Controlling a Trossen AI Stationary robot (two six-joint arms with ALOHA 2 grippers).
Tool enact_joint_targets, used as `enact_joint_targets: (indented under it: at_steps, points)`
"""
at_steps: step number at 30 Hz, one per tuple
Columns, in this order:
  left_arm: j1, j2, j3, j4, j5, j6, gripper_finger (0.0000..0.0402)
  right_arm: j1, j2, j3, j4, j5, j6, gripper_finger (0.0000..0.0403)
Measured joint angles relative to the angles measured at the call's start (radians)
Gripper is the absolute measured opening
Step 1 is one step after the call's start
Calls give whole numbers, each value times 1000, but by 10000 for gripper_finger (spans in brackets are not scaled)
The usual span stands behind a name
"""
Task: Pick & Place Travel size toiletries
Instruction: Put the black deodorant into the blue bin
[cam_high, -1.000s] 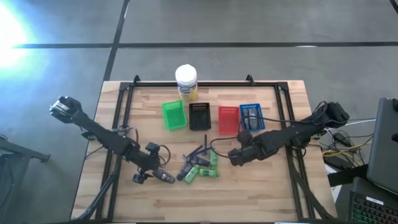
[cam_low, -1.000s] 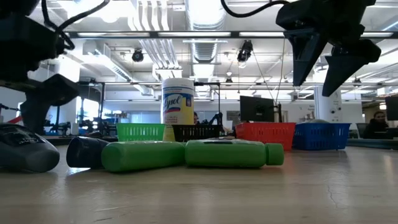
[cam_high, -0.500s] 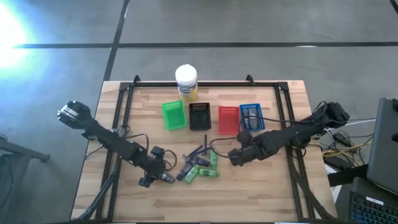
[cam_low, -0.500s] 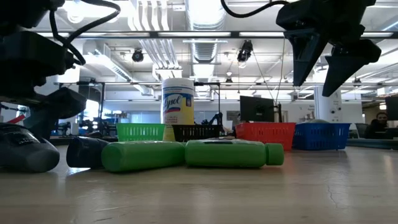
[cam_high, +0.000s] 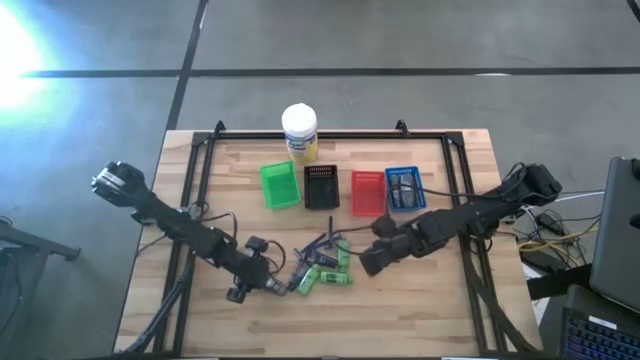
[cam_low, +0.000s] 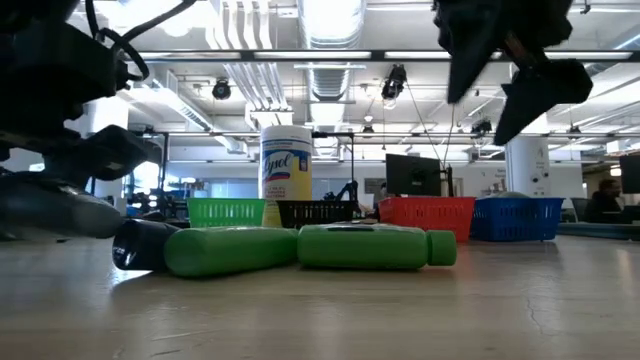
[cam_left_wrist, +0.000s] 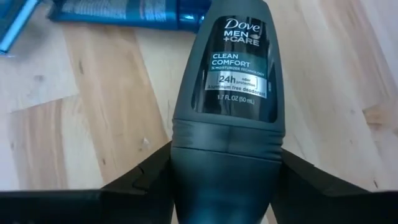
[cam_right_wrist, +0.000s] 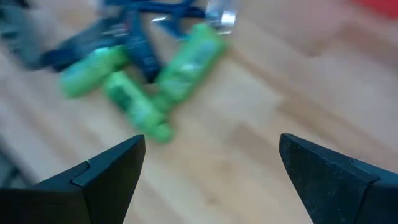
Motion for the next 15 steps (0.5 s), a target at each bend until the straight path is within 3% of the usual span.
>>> enact_joint_targets:
  at_steps: [8, 15]
  points:
    - [1, -77, 25, -18, -99, -65, 201, 21, 0, -12, 310, -4, 59, 368]
    - [16, -158, 138, 0, -349, -52, 200, 20, 0, -106, 638, 121, 158, 368]
